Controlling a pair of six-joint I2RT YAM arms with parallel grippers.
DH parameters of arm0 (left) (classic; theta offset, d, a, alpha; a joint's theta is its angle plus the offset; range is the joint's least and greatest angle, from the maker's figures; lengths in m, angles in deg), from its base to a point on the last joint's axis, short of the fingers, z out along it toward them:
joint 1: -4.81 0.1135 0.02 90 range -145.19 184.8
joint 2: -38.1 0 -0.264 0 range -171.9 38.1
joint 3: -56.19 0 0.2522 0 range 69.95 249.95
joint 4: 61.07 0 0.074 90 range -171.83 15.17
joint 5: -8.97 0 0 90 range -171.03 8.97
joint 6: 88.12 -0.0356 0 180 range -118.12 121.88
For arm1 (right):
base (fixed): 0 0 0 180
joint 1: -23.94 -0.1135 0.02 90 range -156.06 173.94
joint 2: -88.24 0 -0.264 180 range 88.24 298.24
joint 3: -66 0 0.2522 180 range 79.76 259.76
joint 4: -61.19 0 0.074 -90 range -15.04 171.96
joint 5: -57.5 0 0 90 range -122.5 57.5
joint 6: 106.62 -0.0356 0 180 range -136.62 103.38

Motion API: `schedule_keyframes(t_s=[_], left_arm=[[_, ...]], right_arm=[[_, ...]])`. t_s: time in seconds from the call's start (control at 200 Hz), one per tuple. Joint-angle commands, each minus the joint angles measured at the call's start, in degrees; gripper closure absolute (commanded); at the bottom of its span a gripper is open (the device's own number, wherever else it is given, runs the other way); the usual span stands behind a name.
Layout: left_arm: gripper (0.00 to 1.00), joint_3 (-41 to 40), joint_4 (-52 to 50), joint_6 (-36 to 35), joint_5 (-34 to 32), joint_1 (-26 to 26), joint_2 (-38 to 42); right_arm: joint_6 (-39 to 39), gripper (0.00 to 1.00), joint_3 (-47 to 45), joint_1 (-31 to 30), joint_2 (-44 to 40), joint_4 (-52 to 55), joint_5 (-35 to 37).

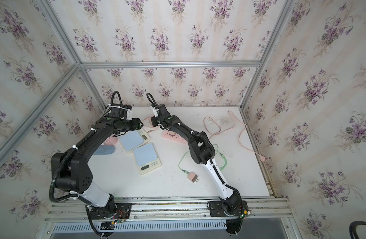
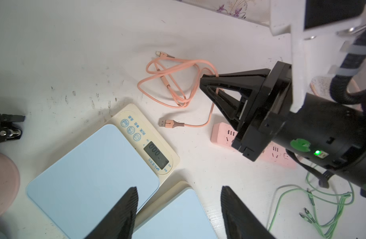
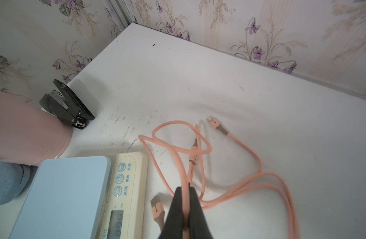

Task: Charge the electronic scale
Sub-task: Pick up the charging cable from the center of the board.

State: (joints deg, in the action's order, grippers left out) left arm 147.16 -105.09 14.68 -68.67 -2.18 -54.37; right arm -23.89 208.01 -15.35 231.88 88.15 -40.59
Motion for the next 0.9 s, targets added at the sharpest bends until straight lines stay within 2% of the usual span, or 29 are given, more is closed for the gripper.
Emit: schedule_keyframes(t_s=[0.0,0.2,0.305,0.385,0.475,0.639,0.744,0.899], left_arm=[[0.34,-1.3,2.6,-3.3,3.0,0.1,2.7],[0.34,-8.3,11.4,-8.5,10.6,-0.7,10.8],[0.34,-12.5,15.8,-14.1,11.9,-3.4,17.9],[0.32,-15.4,19.2,-18.4,16.3,-5.4,21.7],[0.31,-17.7,22.0,-23.0,14.6,-9.6,24.6],[0.33,-19.5,25.2,-32.3,7.5,-19.4,26.5],[0.34,-21.1,28.7,-35.3,6.8,-22.6,26.9],[0.37,-20.9,29.7,-37.7,6.5,-26.0,24.0]], right_arm=[[0.2,1.00,-3.6,0.4,-11.9,-4.3,-1.6],[-2.9,1.00,-13.1,0.6,-24.8,-1.9,-2.4],[-7.9,1.00,-17.8,1.2,-31.6,1.3,-2.3],[-11.3,1.00,-22.5,2.0,-37.1,2.6,-3.6],[-14.3,1.00,-27.5,2.8,-43.1,4.2,-4.9],[-19.8,1.00,-33.8,5.6,-51.3,9.1,-9.2],[-21.2,1.00,-36.8,7.6,-55.3,11.9,-11.0],[-20.9,1.00,-40.2,11.2,-60.1,14.8,-10.1]])
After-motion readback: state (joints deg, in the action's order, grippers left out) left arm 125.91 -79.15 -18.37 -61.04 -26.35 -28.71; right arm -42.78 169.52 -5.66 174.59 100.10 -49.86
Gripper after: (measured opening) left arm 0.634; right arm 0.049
